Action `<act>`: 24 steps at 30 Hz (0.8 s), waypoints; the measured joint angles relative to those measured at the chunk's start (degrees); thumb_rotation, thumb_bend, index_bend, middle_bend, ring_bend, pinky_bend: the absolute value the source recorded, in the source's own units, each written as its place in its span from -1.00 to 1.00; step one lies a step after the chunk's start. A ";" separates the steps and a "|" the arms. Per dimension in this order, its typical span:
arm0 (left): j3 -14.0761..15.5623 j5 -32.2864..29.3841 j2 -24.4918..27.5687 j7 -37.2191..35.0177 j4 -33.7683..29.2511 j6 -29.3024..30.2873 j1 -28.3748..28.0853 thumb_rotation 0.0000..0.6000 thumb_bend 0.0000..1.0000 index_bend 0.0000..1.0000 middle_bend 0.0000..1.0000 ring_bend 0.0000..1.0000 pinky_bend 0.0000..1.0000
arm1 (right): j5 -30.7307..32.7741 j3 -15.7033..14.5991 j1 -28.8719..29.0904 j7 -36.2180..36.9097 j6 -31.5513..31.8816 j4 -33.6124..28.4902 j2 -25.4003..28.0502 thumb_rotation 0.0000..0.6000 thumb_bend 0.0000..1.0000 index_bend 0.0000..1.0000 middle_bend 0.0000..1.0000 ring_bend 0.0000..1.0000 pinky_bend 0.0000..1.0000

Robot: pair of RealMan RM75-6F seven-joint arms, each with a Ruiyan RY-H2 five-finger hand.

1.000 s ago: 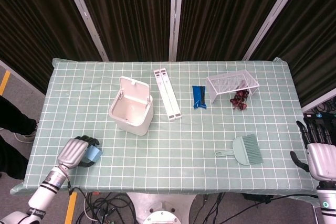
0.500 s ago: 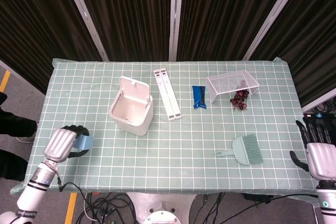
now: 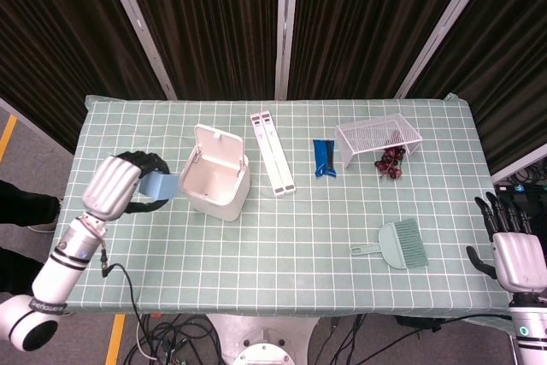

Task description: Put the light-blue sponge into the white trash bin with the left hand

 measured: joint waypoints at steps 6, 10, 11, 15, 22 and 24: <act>-2.82 -3.46 -4.53 -0.28 3.08 -3.86 -5.53 1.00 -0.53 -0.02 0.05 -0.11 0.08 | 0.41 -0.15 -0.21 0.55 -0.20 0.78 -0.20 1.00 -0.56 -1.00 -1.00 -1.00 -1.00; -3.59 -5.02 -6.76 -0.63 5.42 -5.55 -7.89 1.00 -0.54 -0.04 0.03 -0.12 0.07 | 0.59 -0.12 -0.30 0.77 -0.18 1.09 -0.26 1.00 -0.56 -1.00 -1.00 -1.00 -1.00; -3.66 -5.35 -7.23 -0.67 5.79 -5.88 -8.34 1.00 -0.55 -0.05 0.02 -0.13 0.07 | 0.68 -0.10 -0.30 0.86 -0.21 1.21 -0.32 1.00 -0.56 -1.00 -1.00 -1.00 -1.00; -3.66 -7.02 -8.81 -0.79 6.22 -6.99 -9.62 1.00 -0.59 -0.19 -0.10 -0.23 0.02 | 0.93 -0.14 -0.26 1.07 -0.61 1.70 -0.62 1.00 -0.56 -1.00 -1.00 -1.00 -1.00; -3.20 -7.63 -9.69 -0.10 5.97 -6.99 -10.59 1.00 -1.00 -0.88 -0.77 -0.75 -0.37 | 0.89 -0.11 -0.28 1.62 -0.49 2.15 -0.87 1.00 -0.56 -1.00 -1.00 -1.00 -1.00; -3.25 -7.25 -9.89 -0.18 6.29 -5.55 -10.34 1.00 -1.00 -0.90 -0.82 -0.79 -0.42 | 0.95 -0.05 -0.32 1.81 -0.45 2.27 -0.79 1.00 -0.56 -1.00 -1.00 -1.00 -1.00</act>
